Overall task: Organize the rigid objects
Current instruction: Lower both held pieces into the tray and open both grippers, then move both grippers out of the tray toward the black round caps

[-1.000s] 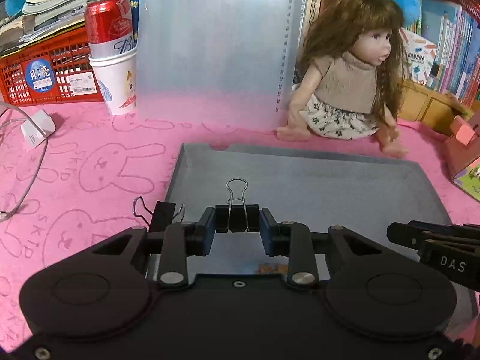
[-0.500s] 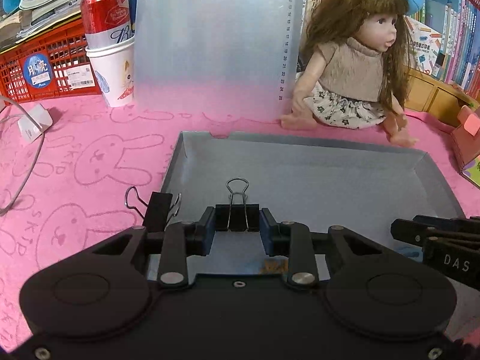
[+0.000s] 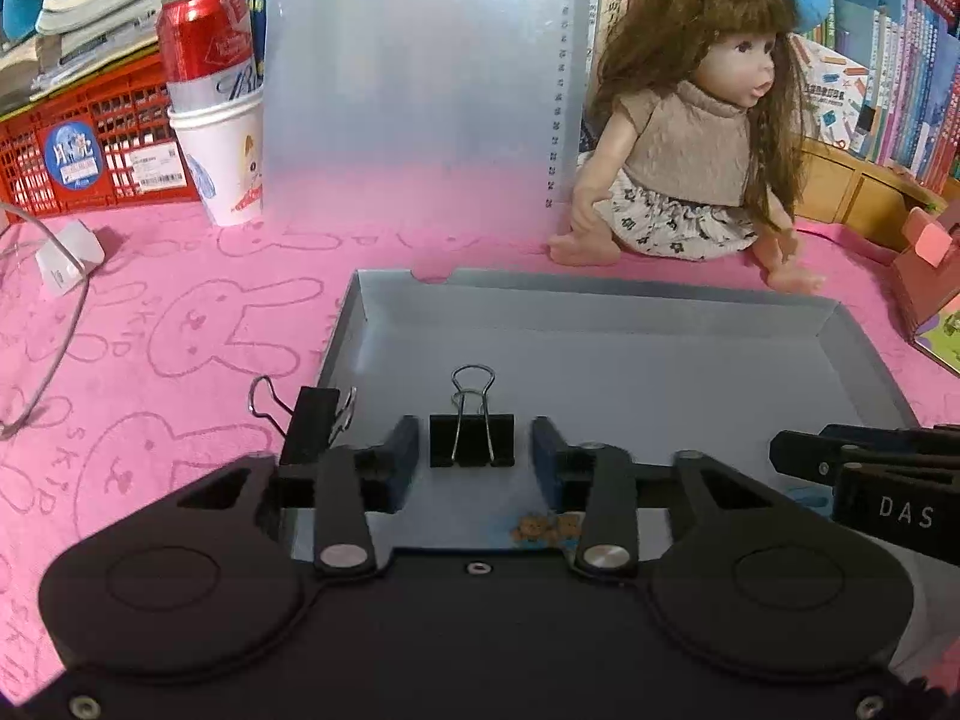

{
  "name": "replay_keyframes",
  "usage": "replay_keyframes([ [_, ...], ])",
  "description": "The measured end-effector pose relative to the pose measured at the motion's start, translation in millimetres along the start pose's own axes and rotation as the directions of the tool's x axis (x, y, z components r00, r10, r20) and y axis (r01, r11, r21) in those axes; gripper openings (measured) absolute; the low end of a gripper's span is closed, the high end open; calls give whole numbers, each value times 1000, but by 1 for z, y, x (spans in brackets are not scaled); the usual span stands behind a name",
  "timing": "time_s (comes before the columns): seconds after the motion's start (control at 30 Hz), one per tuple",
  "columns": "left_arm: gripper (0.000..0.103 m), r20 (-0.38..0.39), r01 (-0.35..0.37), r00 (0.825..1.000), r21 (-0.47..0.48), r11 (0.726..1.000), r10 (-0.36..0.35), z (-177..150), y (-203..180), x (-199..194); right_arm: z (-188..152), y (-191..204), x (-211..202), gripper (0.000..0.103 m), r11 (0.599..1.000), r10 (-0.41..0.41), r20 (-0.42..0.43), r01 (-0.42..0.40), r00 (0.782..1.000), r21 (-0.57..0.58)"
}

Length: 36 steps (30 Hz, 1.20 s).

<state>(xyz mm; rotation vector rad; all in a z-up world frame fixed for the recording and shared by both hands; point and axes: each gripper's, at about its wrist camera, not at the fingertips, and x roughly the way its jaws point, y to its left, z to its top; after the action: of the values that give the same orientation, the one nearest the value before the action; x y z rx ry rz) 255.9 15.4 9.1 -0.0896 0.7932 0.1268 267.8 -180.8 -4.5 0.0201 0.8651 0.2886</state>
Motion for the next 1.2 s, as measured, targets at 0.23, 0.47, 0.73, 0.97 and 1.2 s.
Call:
replay_keyframes([
  [0.23,56,41,14,999,25,1000,-15,-1,-3,-25,-1,2,-19,61,1000,7,45,-7,999,-18],
  [0.47,64,107,40,993,43,998,-44,-11,-5,-64,-6,1,-50,70,999,36,105,-33,994,-33],
  [0.73,74,143,102,984,52,993,-108,-36,-5,-107,-33,5,-95,79,991,51,199,-25,979,-131],
  [0.97,81,158,177,969,84,981,-188,-62,-6,-140,-67,1,-137,86,989,50,294,-6,955,-148],
  [1.2,82,183,184,962,121,975,-204,-95,-9,-163,-106,-10,-163,87,991,15,379,36,925,-127],
])
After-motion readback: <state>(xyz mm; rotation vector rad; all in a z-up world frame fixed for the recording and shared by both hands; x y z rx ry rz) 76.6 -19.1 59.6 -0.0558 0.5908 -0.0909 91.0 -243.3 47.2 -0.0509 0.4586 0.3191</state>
